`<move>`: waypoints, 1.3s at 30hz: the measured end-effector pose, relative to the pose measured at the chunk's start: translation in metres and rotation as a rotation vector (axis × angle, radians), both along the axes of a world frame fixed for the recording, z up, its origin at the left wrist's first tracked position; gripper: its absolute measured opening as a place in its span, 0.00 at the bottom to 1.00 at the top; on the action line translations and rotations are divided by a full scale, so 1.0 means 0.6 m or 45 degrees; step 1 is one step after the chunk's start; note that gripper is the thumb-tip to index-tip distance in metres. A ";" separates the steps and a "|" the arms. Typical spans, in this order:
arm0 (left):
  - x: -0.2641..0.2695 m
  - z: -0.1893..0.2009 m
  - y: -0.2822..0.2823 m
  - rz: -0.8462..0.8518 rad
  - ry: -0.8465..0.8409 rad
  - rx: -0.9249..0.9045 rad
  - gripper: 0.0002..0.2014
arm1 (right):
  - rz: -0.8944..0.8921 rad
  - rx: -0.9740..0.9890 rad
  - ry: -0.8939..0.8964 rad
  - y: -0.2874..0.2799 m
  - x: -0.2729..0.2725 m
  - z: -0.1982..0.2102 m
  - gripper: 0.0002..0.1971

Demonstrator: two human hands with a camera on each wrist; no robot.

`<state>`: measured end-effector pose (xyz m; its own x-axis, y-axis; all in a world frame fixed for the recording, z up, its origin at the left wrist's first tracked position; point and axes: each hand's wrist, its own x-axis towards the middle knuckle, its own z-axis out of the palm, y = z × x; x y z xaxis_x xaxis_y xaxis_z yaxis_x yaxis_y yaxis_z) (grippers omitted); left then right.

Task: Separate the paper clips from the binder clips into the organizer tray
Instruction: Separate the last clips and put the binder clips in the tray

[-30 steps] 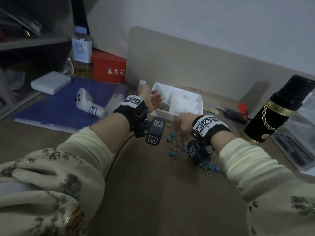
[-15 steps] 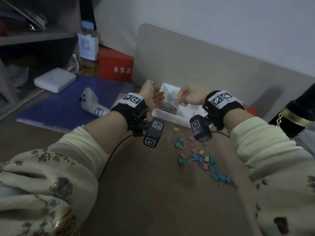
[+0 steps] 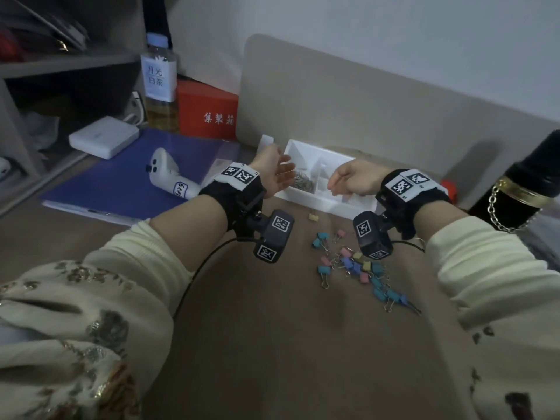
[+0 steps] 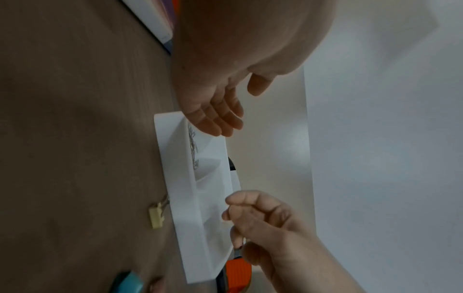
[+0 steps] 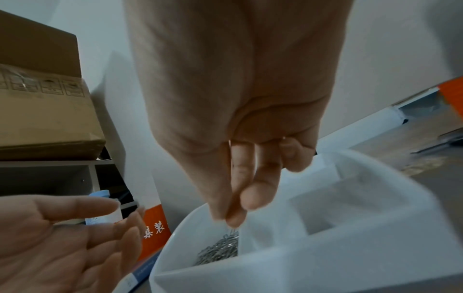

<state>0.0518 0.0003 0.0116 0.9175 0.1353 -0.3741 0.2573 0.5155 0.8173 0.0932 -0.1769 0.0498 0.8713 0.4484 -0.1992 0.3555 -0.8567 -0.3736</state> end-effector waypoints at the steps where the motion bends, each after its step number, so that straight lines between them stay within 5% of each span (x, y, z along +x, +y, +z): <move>1: -0.008 0.000 -0.010 -0.025 0.001 0.022 0.13 | -0.002 -0.052 0.055 -0.013 -0.011 -0.002 0.06; 4: -0.032 -0.001 -0.038 -0.088 0.009 0.086 0.12 | -0.007 -0.219 0.183 -0.046 -0.042 -0.012 0.09; 7: -0.055 -0.002 -0.061 -0.155 0.013 0.119 0.11 | -0.052 -0.299 0.302 -0.071 -0.064 -0.033 0.22; 12: -0.089 -0.014 -0.088 -0.189 0.026 0.159 0.11 | -0.038 -0.073 0.620 -0.085 -0.110 -0.074 0.27; 16: -0.114 -0.026 -0.105 -0.191 0.032 0.145 0.11 | 0.067 -0.167 0.314 -0.076 -0.135 -0.090 0.16; 19: -0.127 -0.032 -0.111 -0.189 0.021 0.132 0.10 | 0.082 -0.271 0.155 -0.074 -0.142 -0.094 0.16; 28: -0.147 -0.053 -0.104 -0.064 0.025 -0.096 0.08 | 0.062 -0.072 0.013 -0.076 -0.155 -0.100 0.10; 39: -0.141 -0.071 -0.118 -0.013 0.047 -0.184 0.12 | -0.040 0.473 -0.067 -0.062 -0.163 -0.072 0.06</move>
